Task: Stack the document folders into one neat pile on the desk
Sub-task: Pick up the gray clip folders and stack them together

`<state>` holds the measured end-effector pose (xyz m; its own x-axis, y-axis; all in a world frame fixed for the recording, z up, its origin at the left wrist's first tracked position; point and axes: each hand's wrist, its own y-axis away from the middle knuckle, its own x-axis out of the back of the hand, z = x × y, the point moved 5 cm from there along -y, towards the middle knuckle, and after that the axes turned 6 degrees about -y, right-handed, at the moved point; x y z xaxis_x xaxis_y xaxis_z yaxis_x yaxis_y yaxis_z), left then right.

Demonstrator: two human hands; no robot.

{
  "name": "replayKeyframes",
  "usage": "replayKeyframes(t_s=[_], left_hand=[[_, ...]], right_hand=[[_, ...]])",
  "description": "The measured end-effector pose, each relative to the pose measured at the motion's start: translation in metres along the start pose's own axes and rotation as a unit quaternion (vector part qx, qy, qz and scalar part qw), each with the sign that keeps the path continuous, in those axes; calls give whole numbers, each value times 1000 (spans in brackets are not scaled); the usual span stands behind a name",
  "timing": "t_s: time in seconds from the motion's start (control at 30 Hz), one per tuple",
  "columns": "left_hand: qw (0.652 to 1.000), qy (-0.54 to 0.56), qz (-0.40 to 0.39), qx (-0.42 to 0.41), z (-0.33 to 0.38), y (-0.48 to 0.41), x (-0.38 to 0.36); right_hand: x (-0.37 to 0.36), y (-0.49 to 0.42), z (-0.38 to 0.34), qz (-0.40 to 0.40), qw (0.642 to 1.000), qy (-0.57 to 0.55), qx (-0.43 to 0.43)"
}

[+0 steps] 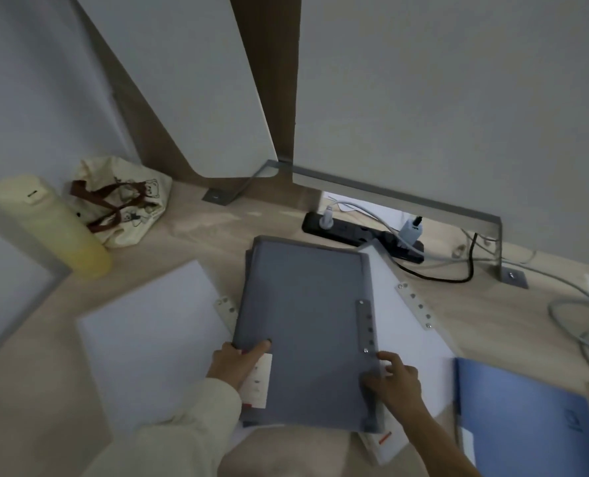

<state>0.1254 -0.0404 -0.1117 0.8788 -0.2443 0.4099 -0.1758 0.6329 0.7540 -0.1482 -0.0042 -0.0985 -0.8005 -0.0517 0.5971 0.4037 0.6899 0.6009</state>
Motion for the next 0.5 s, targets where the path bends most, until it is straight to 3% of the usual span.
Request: replayKeyframes(t_s=[0.23, 0.5], left_hand=[[993, 107, -39, -4, -6, -1, 6], [969, 188, -155, 33, -29, 11, -13]], right_hand=[[-13, -3, -14, -23, 992, -123, -13], [0, -4, -16, -46, 993, -106, -25]])
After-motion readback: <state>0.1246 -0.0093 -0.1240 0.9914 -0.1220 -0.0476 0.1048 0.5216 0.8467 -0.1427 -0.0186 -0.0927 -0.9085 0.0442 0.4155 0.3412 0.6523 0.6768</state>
